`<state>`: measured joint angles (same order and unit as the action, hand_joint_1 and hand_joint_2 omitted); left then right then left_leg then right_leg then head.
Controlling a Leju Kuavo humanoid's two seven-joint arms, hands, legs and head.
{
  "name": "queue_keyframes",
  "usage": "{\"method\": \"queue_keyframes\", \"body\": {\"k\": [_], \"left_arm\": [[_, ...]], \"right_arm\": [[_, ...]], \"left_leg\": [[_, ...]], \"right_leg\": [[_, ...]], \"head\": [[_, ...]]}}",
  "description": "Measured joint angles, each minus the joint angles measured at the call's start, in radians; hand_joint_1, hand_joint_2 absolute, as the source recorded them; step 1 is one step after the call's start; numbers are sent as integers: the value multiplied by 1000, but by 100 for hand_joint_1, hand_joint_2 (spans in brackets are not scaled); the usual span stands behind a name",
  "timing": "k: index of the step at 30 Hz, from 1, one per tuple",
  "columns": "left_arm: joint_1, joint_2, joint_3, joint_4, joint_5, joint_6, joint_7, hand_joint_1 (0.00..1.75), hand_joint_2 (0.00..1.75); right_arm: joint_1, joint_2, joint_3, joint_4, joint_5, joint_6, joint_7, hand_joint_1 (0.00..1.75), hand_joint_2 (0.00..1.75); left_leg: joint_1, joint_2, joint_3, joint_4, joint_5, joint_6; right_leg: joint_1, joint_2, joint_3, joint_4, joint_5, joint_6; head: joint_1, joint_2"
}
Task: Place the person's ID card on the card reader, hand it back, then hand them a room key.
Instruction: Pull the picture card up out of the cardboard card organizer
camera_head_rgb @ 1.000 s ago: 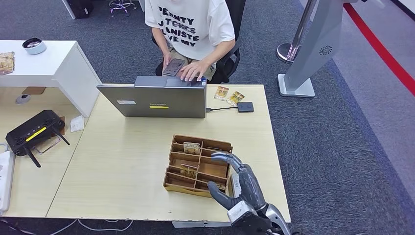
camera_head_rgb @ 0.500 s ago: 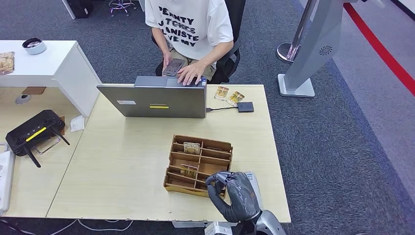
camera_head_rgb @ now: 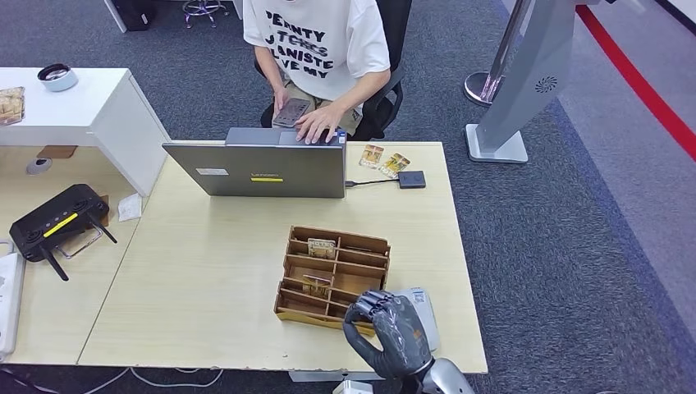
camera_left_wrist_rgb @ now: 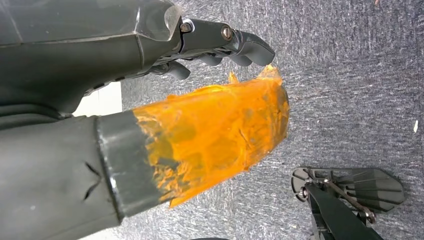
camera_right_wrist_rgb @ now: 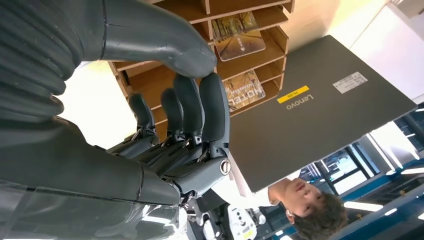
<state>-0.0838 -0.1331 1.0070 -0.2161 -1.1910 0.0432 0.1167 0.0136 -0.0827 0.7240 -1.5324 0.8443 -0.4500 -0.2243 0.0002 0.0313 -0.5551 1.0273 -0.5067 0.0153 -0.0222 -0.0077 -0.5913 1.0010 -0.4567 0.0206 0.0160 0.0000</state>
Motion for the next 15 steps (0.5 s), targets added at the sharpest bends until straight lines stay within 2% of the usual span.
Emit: {"method": "queue_keyframes", "body": {"k": [2, 8, 12, 15], "left_arm": [[0, 0, 0, 0, 0, 0, 0, 0, 0], [0, 0, 0, 0, 0, 1, 0, 0, 0], [0, 0, 0, 0, 0, 1, 0, 0, 0], [0, 0, 0, 0, 0, 1, 0, 0, 0]], "right_arm": [[-2, -2, 1, 6, 4, -2, 4, 108, 175], [-8, -5, 5, 23, 12, -4, 15, 105, 175], [-10, -5, 7, 32, 14, -6, 15, 79, 175], [-12, -5, 7, 38, 15, -7, 17, 74, 175]], "left_leg": [[0, 0, 0, 0, 0, 0], [0, 0, 0, 0, 0, 0], [0, 0, 0, 0, 0, 0], [0, 0, 0, 0, 0, 0]], "right_leg": [[0, 0, 0, 0, 0, 0], [0, 0, 0, 0, 0, 0], [0, 0, 0, 0, 0, 0], [0, 0, 0, 0, 0, 0]], "head": [[0, 0], [0, 0], [0, 0], [0, 0]]}}
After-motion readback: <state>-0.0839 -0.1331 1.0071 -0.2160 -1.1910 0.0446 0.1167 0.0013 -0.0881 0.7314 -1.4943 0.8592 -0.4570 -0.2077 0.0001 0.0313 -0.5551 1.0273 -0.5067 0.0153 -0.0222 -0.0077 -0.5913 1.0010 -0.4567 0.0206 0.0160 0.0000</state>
